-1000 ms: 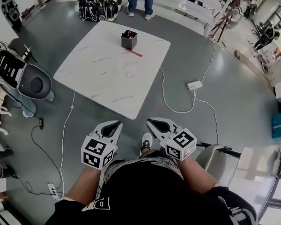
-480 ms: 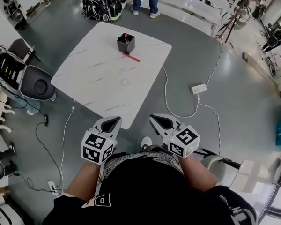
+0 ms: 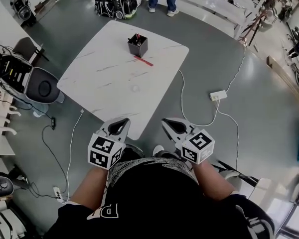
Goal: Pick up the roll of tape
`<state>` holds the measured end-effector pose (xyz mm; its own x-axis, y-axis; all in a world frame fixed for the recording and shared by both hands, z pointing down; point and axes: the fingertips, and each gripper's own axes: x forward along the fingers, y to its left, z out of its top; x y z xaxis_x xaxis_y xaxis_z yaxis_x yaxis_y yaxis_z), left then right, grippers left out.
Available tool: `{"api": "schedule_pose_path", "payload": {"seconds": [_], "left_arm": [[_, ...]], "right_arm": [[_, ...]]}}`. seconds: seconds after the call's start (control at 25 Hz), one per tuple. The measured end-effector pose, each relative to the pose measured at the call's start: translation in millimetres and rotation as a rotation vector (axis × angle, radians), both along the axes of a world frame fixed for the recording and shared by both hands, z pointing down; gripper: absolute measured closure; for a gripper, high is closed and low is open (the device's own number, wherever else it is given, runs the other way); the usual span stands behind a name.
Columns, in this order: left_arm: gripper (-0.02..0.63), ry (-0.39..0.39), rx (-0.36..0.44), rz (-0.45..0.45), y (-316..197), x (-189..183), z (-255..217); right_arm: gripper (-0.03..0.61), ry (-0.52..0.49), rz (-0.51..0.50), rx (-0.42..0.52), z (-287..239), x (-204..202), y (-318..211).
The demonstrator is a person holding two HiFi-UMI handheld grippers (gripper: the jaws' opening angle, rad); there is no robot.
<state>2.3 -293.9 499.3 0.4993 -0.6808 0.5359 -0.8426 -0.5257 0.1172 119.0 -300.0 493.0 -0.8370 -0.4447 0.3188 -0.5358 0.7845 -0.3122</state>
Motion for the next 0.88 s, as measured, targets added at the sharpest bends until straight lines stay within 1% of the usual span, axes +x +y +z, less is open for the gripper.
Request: {"api": "schedule_pose_path", "payload": {"seconds": [0.2,0.4,0.6,0.76,0.88], "left_arm": [[0.594,-0.008,-0.019,0.015,-8,-13,-2],[0.594,-0.022,-0.033,0.08,-33,-23,3],[0.594,-0.067,-0.066,0.182,-62,-35,27],[0.592,-0.081,-0.087,0.211,-79,-48,48],[0.592,-0.098,-0.082,0.232,-99,-54,60]], "right_arm": [[0.574,0.013,-0.002,0.001,-6,-15,-10],[0.574,0.042,0.055,-0.008,-5,-26,-26],[0.574,0.073,0.116,-0.023,6,-40,-41],[0.574,0.087,0.168,-0.048,14,-47,-44],[0.574,0.099,0.203,-0.059,18,-50,-49]]}}
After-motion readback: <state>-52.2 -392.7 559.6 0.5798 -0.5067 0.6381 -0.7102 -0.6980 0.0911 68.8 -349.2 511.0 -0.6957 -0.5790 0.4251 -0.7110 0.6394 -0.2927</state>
